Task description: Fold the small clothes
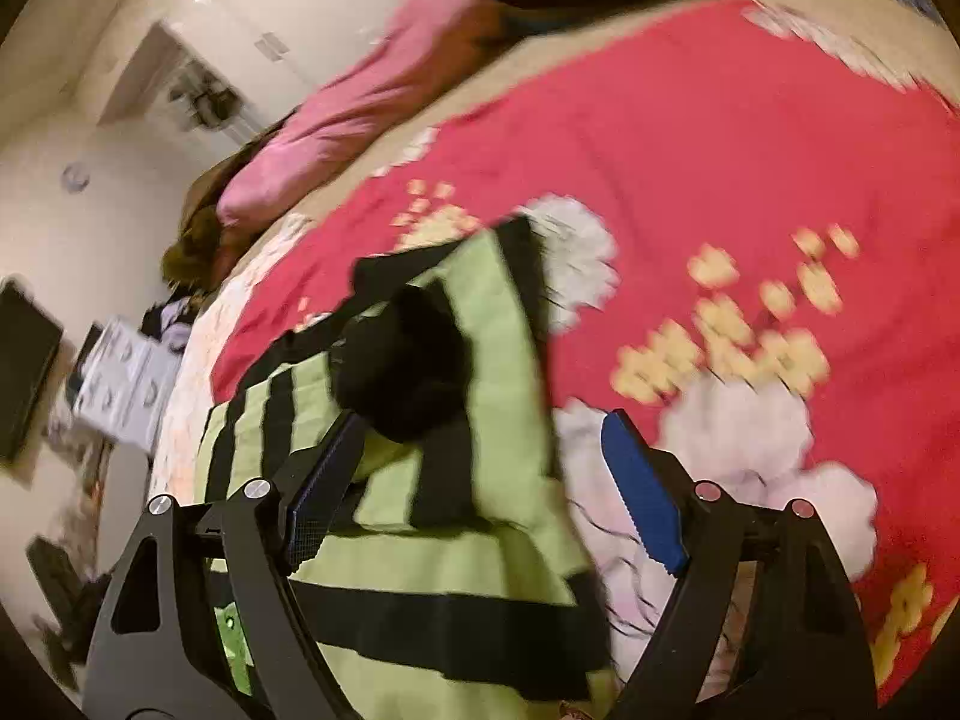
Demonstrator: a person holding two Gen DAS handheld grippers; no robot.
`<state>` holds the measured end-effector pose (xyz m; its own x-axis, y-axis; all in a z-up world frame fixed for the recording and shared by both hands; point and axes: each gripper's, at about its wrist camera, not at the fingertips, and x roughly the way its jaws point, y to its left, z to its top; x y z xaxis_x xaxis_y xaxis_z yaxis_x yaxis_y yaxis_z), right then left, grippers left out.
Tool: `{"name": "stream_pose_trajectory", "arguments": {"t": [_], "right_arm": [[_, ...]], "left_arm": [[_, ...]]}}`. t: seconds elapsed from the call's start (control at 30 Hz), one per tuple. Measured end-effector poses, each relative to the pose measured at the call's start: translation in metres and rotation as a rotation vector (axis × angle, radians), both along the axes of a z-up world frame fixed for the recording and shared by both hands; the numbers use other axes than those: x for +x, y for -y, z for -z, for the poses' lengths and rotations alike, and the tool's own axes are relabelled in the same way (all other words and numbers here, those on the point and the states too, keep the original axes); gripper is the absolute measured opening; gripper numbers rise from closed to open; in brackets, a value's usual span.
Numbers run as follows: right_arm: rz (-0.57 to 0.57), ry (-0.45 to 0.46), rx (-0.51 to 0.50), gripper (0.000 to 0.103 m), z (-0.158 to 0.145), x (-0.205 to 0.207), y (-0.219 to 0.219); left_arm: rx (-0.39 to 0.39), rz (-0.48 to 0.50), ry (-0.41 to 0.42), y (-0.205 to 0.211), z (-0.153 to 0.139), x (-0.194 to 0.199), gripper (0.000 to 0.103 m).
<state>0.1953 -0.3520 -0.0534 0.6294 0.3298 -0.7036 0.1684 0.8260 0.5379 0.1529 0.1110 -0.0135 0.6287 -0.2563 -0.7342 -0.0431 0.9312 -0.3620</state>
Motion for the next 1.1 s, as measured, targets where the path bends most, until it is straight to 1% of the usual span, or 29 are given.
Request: {"name": "stream_pose_trajectory", "arguments": {"t": [0.03, 0.07, 0.13, 0.17, 0.2, 0.23, 0.3, 0.33, 0.4, 0.47, 0.53, 0.57, 0.63, 0.67, 0.7, 0.77, 0.87, 0.93, 0.97, 1.03, 1.1], "right_arm": [[-0.024, 0.015, -0.013, 0.075, -0.004, 0.004, -0.006], [-0.066, 0.029, -0.048, 0.074, -0.007, 0.01, -0.015], [-0.145, 0.015, -0.137, 0.071, -0.007, 0.027, -0.025], [-0.221, 0.002, -0.201, 0.066, -0.004, 0.035, -0.038], [-0.271, -0.006, -0.234, 0.061, -0.001, 0.04, -0.044], [-0.321, -0.014, -0.274, 0.061, 0.001, 0.045, -0.053], [-0.375, -0.004, -0.342, 0.061, 0.005, 0.05, -0.062], [-0.386, 0.007, -0.359, 0.061, 0.005, 0.055, -0.067], [-0.398, 0.011, -0.35, 0.061, 0.01, 0.066, -0.069], [-0.43, -0.011, -0.328, 0.061, 0.019, 0.076, -0.07], [-0.461, -0.025, -0.325, 0.054, 0.021, 0.078, -0.069], [-0.467, -0.023, -0.32, 0.045, 0.021, 0.077, -0.066], [-0.475, -0.01, -0.271, 0.024, 0.018, 0.078, -0.061], [-0.472, -0.003, -0.255, 0.011, 0.016, 0.077, -0.056], [-0.472, 0.006, -0.209, 0.004, 0.013, 0.076, -0.05], [-0.476, 0.036, -0.129, 0.002, 0.006, 0.072, -0.037], [-0.47, 0.052, -0.092, 0.0, -0.004, 0.063, -0.022], [-0.44, 0.074, -0.058, 0.0, -0.011, 0.053, -0.005], [-0.421, 0.075, -0.048, 0.0, -0.01, 0.05, 0.003], [-0.378, 0.032, -0.093, 0.0, -0.001, 0.046, 0.014], [-0.386, 0.033, -0.044, 0.0, 0.004, 0.043, 0.018]], "left_arm": [[0.002, 0.005, 0.0, 0.002, 0.0, 0.0, 0.082], [0.005, 0.011, 0.001, 0.005, -0.001, 0.001, 0.082], [0.012, 0.021, 0.004, 0.009, -0.001, 0.002, 0.082], [0.014, 0.028, 0.008, 0.012, -0.003, 0.003, 0.082], [0.015, 0.035, 0.011, 0.015, -0.003, 0.005, 0.082], [0.025, 0.046, 0.013, 0.02, -0.004, 0.007, 0.082], [0.034, 0.061, 0.011, 0.028, -0.004, 0.012, 0.082], [0.034, 0.076, 0.012, 0.033, -0.004, 0.016, 0.082], [0.059, 0.106, 0.018, 0.047, -0.007, 0.026, 0.082], [0.078, 0.139, 0.025, 0.06, -0.007, 0.036, 0.082], [0.086, 0.174, 0.023, 0.073, -0.005, 0.048, 0.082], [0.093, 0.199, 0.015, 0.082, -0.001, 0.057, 0.082], [0.104, 0.222, -0.003, 0.091, 0.007, 0.07, 0.082], [0.112, 0.228, -0.031, 0.096, 0.014, 0.079, 0.082], [0.11, 0.23, -0.052, 0.098, 0.02, 0.085, 0.082], [0.095, 0.216, -0.094, 0.099, 0.031, 0.097, 0.082], [0.08, 0.196, -0.116, 0.093, 0.04, 0.103, 0.082], [0.07, 0.19, -0.116, 0.089, 0.042, 0.104, 0.082], [0.072, 0.187, -0.117, 0.089, 0.043, 0.104, 0.082], [0.074, 0.182, -0.121, 0.088, 0.045, 0.104, 0.082], [0.068, 0.183, -0.119, 0.088, 0.045, 0.103, 0.085]]}}
